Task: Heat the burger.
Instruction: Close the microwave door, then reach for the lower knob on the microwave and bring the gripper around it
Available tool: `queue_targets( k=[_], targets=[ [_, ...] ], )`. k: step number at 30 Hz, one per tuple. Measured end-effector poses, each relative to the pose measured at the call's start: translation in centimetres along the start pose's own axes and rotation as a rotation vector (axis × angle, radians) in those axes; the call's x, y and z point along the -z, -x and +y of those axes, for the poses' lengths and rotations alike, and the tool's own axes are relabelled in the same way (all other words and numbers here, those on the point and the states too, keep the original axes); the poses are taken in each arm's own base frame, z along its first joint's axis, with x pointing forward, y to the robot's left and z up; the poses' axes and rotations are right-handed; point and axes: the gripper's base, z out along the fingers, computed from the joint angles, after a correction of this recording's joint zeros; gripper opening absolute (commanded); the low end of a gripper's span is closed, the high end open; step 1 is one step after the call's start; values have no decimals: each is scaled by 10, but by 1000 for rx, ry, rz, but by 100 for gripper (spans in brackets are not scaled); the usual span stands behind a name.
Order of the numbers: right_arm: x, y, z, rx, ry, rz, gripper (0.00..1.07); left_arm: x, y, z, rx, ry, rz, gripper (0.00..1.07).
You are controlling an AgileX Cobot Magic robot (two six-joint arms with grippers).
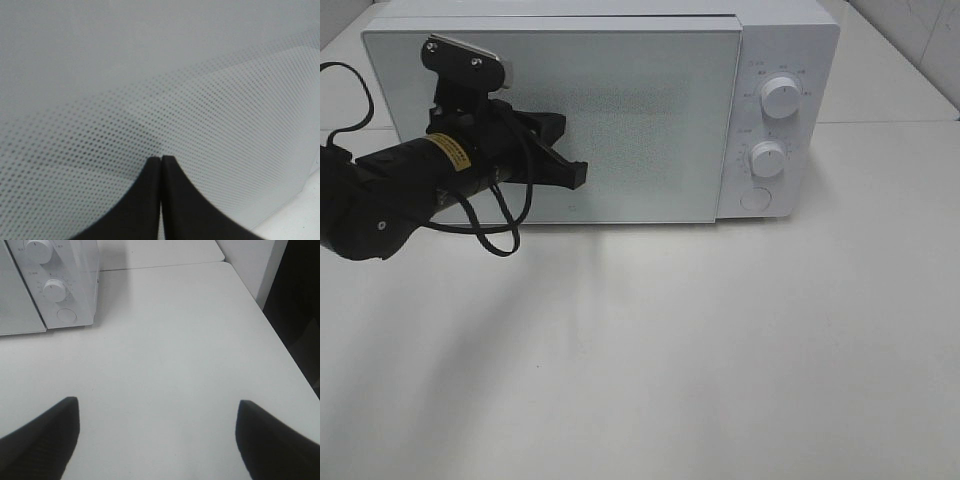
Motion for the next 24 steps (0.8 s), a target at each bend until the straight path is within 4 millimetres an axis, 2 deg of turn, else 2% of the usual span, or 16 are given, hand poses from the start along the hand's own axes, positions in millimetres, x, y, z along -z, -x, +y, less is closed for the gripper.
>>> queue_targets(
  k=[3,14,24],
  targets=[
    [0,0,0,0,0,0,76,-10,4,-10,-80,-22,-11,0],
    [0,0,0,0,0,0,76,-29,13,-24,-99,-62,-40,0],
    [0,0,0,0,0,0,76,-33,18,-34,-90,-67,-43,0]
  ],
)
